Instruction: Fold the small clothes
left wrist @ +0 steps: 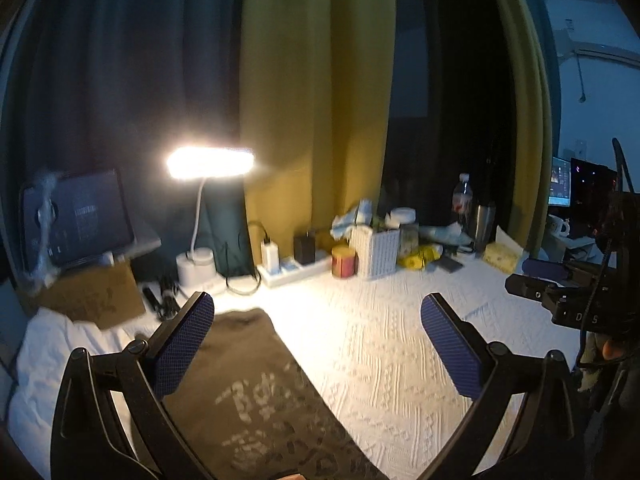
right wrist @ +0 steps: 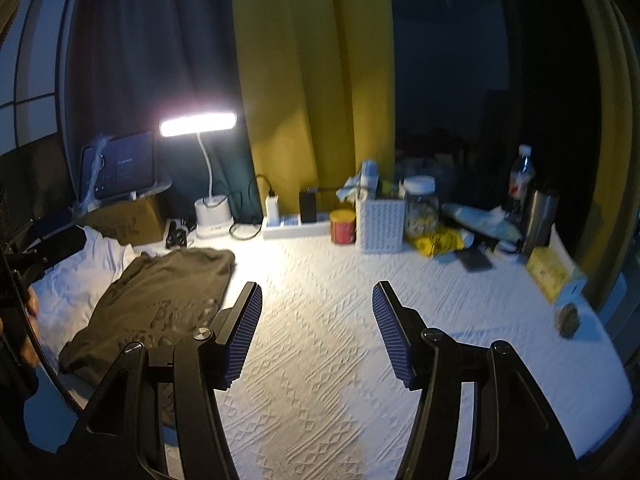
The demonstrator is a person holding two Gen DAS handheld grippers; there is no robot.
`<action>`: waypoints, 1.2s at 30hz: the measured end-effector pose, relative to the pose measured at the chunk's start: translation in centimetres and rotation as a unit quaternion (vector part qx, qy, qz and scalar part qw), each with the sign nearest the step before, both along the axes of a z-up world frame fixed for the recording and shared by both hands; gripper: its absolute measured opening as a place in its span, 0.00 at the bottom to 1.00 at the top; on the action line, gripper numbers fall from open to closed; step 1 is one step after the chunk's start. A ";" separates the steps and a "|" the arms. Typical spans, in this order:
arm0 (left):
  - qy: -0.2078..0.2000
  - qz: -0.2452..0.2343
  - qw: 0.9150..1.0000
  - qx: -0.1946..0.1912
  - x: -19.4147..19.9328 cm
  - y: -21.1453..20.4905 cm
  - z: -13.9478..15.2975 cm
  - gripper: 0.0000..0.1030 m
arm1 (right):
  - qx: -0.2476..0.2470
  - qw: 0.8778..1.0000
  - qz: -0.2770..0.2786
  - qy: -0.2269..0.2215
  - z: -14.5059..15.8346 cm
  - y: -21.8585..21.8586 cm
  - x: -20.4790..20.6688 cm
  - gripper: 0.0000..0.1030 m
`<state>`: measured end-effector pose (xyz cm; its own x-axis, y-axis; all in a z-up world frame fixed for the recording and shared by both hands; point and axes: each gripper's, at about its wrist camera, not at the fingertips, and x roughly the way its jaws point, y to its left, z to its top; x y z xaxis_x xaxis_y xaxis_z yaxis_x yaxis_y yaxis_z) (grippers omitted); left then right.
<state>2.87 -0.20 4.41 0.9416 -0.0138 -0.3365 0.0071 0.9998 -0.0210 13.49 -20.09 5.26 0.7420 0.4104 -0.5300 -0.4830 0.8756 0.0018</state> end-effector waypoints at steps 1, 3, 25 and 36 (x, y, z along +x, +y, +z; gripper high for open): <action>-0.003 0.004 1.000 0.006 -0.1 -0.1 0.3 0.99 | -0.001 1.000 -0.002 -0.007 0.5 0.0 -0.1 0.59; -0.014 0.011 1.000 0.014 -0.4 -0.1 1.0 0.99 | -0.001 1.000 -0.004 -0.021 1.5 -0.1 -0.6 0.59; -0.132 0.069 0.989 -0.010 -7.2 3.5 5.1 0.99 | 0.022 0.990 -0.031 -0.139 8.6 1.7 -6.2 0.59; -0.109 0.082 0.990 -0.021 -7.1 5.0 3.8 0.99 | 0.018 0.992 -0.013 -0.120 7.8 3.8 -5.4 0.59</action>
